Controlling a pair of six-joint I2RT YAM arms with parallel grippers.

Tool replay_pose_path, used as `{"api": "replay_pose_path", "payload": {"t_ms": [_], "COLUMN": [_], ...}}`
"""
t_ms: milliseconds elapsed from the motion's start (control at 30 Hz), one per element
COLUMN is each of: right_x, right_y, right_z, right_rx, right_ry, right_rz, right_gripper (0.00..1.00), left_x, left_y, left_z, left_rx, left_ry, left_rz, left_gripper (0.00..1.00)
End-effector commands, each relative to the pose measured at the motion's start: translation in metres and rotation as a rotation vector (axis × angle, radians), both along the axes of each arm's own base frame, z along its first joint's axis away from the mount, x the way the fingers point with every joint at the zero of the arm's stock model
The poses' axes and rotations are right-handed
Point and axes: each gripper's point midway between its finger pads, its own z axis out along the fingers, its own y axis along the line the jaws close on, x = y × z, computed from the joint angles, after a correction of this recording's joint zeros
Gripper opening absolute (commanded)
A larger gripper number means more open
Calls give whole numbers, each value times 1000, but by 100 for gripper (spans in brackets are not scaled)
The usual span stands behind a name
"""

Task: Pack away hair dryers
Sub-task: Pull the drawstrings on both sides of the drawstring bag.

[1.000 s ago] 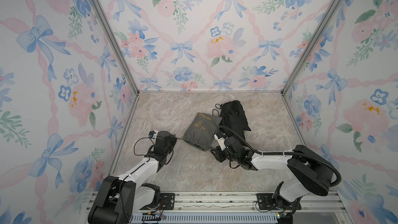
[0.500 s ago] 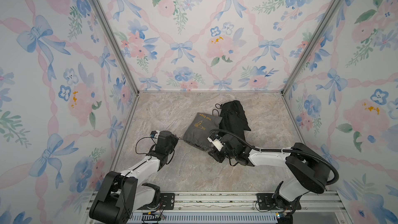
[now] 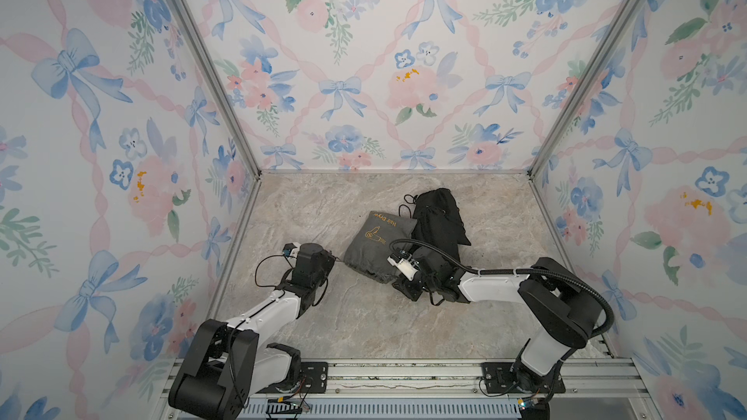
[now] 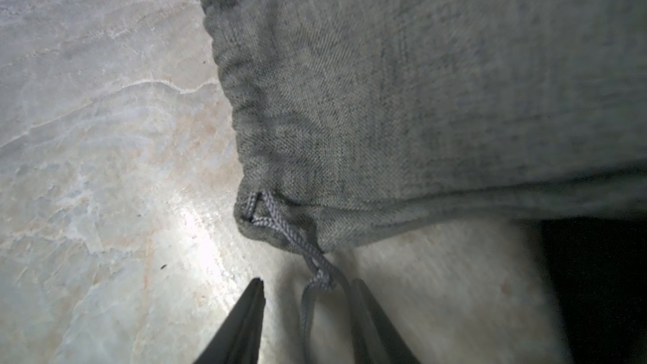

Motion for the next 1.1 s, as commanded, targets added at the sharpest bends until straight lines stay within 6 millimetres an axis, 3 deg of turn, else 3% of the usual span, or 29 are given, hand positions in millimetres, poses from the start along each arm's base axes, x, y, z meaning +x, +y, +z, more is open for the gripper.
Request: {"api": "replay_pose_path", "payload": {"t_ms": [0,67,367,567,867,900,1067], "right_x": [-1,1,10,18,30,32,46], "right_y": [-1,-2,-10,-26,-64,-67,-98], "right_z": [-15,-20,-22,-5,44,60,98], "right_rx": [-31,-45,-87,-79,-43,-24,-23], "right_ry": [32,37,3,-36,-144,-181,-297], "right_rz": [19,14,-25,-91,-316,-349,-577], "right_gripper": [40,36,0,0,0,0,0], "left_x": [7,7,10,12,22,23,28], "left_y": [-4,-4,-4,-2,2,3,11], "left_z": [8,8,13,20,45,49,72], "left_rx": [15,17,21,30,88,101,173], "left_ry": [-28,-27,-39,-60,-123,-132,-180], "left_rz": [-19,-20,-20,-16,-18,-17,-3], "left_gripper": [0,0,0,0,0,0,0]}}
